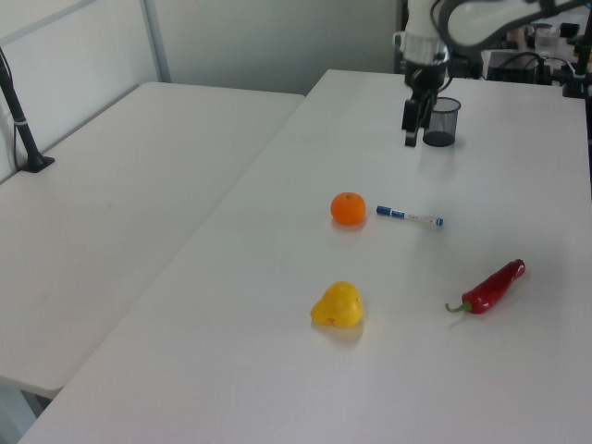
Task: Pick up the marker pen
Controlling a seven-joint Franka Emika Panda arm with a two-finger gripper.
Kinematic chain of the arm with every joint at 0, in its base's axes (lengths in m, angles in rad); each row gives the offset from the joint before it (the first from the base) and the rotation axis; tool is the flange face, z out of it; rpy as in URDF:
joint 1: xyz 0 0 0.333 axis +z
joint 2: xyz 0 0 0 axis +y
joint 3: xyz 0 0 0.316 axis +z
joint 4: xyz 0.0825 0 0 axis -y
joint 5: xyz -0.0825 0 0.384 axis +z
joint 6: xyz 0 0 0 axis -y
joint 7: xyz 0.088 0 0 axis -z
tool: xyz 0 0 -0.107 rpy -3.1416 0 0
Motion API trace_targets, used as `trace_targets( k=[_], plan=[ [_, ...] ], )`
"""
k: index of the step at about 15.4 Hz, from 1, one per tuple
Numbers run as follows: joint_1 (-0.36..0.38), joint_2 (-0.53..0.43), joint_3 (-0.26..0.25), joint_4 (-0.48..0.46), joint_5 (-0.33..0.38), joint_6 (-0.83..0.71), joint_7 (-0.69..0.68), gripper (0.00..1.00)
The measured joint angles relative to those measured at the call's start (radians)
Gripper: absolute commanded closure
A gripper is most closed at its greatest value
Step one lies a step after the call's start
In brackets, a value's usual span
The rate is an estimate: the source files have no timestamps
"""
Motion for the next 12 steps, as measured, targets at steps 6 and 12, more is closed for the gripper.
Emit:
trace_targets(
  k=[6,12],
  plan=[
    [-0.051,-0.176,-0.004,0.042,0.000,-0.263,0.001,0.00],
    [-0.048,-0.204,-0.002,0.098,0.008,-0.346,0.001,0.00]
  ],
)
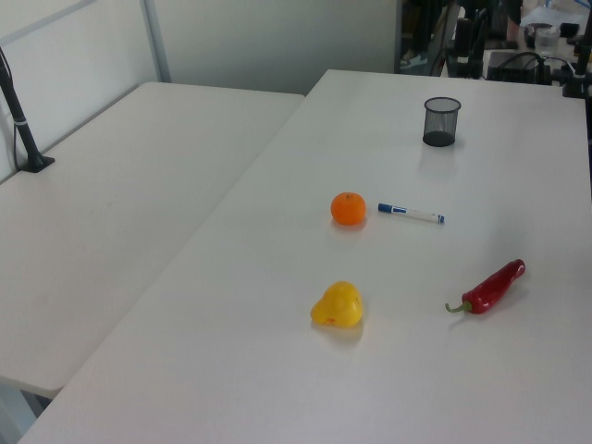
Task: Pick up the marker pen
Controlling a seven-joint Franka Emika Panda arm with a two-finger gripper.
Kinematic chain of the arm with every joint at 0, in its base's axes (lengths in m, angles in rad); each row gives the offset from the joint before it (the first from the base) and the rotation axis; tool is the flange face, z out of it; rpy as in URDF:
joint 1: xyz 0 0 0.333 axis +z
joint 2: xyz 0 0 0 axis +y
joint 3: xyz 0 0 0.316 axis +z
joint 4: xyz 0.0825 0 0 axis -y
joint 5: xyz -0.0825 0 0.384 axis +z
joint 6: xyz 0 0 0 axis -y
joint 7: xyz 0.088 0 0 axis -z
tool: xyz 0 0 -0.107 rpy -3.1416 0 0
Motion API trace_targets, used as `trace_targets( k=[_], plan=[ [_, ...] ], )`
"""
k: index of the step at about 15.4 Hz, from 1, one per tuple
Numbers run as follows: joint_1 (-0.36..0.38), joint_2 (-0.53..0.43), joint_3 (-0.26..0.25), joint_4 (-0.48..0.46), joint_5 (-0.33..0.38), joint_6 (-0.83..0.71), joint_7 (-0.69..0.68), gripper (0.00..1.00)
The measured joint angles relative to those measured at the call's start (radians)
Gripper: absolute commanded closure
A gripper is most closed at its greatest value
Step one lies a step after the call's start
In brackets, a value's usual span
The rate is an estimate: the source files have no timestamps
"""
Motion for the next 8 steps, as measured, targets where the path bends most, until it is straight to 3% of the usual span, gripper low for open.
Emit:
trace_targets(
  k=[3,8],
  plan=[
    [0.002,0.000,0.001,0.020,0.039,0.009,-0.015,0.00],
    [0.002,0.009,0.000,0.023,0.044,0.055,-0.110,0.00]
  ],
)
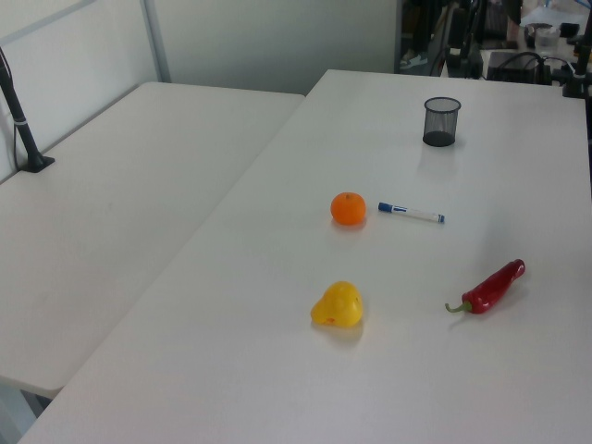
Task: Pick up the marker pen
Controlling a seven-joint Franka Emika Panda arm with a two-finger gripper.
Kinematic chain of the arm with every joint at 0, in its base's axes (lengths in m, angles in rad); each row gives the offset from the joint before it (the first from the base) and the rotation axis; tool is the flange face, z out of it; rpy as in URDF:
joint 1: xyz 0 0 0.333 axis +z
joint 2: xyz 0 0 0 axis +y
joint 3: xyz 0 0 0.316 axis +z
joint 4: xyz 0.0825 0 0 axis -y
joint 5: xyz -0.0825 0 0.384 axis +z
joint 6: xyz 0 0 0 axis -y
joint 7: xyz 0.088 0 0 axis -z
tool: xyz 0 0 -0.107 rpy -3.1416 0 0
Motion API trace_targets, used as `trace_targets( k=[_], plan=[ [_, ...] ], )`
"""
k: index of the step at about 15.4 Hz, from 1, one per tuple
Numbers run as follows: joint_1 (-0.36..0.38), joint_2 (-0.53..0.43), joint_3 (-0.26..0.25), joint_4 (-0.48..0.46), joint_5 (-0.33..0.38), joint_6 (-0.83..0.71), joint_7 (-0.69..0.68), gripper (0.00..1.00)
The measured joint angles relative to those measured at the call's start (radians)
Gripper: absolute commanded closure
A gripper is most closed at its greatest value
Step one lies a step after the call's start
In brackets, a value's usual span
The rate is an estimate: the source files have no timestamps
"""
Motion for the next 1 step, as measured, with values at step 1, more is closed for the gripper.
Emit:
trace_targets(
  k=[1],
  plan=[
    [0.000,0.002,0.000,0.000,0.000,0.004,-0.004,0.00]
  ],
)
